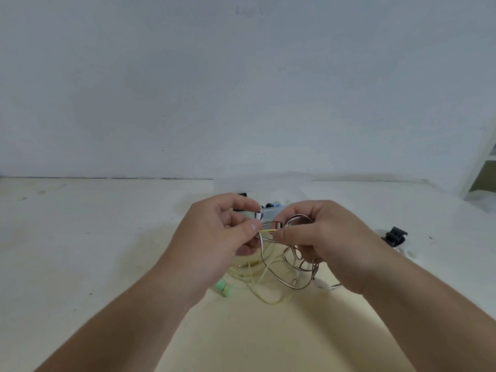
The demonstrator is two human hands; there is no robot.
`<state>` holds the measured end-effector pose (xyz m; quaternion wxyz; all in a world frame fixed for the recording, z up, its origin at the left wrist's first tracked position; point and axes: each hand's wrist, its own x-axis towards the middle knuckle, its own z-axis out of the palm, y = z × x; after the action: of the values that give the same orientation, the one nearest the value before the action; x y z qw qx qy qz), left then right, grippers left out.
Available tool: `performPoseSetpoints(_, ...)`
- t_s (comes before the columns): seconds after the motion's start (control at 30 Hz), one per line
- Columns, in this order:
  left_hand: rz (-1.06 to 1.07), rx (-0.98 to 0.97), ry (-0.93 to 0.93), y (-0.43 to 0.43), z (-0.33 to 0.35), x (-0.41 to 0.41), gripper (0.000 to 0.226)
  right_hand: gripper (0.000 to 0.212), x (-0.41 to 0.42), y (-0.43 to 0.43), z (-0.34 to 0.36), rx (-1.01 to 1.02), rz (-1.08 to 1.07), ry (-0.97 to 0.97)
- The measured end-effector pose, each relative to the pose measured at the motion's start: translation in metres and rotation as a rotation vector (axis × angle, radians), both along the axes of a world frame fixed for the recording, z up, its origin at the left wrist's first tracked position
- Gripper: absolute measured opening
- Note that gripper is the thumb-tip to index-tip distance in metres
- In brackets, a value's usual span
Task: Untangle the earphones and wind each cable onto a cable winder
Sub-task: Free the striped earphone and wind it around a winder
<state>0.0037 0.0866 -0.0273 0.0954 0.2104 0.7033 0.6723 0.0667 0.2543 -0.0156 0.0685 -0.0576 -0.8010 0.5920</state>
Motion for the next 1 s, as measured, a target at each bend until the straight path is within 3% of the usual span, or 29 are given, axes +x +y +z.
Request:
performPoseSetpoints(0.3, -0.055, -0.138, 0.077, 0.0004, 0.0000, 0.0019, 0.024, 0.006, 0.0010, -0.0021, -0.0012, 0.095, -0.051, 0.080)
performPoseSetpoints(0.8, 0.013, -0.128, 0.111, 0.0012, 0.0000, 0.0019, 0.023, 0.014, 0.0020, -0.0027, -0.0008, 0.148, -0.031, 0.087)
performPoseSetpoints(1.0, -0.033, -0.235, 0.249, 0.0019, 0.0017, 0.0089, 0.029, 0.015, 0.0046, -0.0052, 0.0004, 0.228, 0.037, 0.175)
